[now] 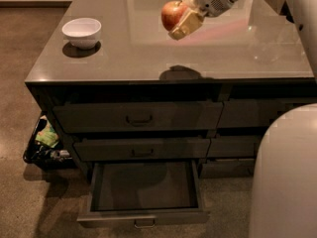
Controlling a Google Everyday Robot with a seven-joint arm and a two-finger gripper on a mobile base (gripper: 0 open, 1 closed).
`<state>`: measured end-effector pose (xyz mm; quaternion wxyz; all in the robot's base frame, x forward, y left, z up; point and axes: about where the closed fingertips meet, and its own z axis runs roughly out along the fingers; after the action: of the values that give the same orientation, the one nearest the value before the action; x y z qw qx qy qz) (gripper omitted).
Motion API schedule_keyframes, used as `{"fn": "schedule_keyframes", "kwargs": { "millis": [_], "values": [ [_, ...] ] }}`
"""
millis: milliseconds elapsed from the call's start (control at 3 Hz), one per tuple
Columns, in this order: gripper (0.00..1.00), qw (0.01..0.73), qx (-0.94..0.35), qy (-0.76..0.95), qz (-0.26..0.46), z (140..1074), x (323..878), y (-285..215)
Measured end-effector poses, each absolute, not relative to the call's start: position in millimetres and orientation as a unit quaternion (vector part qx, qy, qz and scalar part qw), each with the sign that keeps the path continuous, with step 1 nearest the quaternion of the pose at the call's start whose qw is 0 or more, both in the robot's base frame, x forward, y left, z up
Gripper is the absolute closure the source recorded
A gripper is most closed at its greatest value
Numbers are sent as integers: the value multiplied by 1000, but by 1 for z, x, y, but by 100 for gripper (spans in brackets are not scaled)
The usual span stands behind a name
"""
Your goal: Place apple into bottom drawer
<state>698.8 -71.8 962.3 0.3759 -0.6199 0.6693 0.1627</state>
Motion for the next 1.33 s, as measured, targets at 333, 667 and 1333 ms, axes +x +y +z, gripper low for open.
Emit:
{"fn": "schedule_keyframes", "kwargs": {
  "millis": [333,667,1333],
  "values": [
    [100,375,-621,669,163,962,699,-71],
    [100,373,-614,679,152,967,685,-85],
    [100,378,-556,735,82,999,573,-167]
  ]
}}
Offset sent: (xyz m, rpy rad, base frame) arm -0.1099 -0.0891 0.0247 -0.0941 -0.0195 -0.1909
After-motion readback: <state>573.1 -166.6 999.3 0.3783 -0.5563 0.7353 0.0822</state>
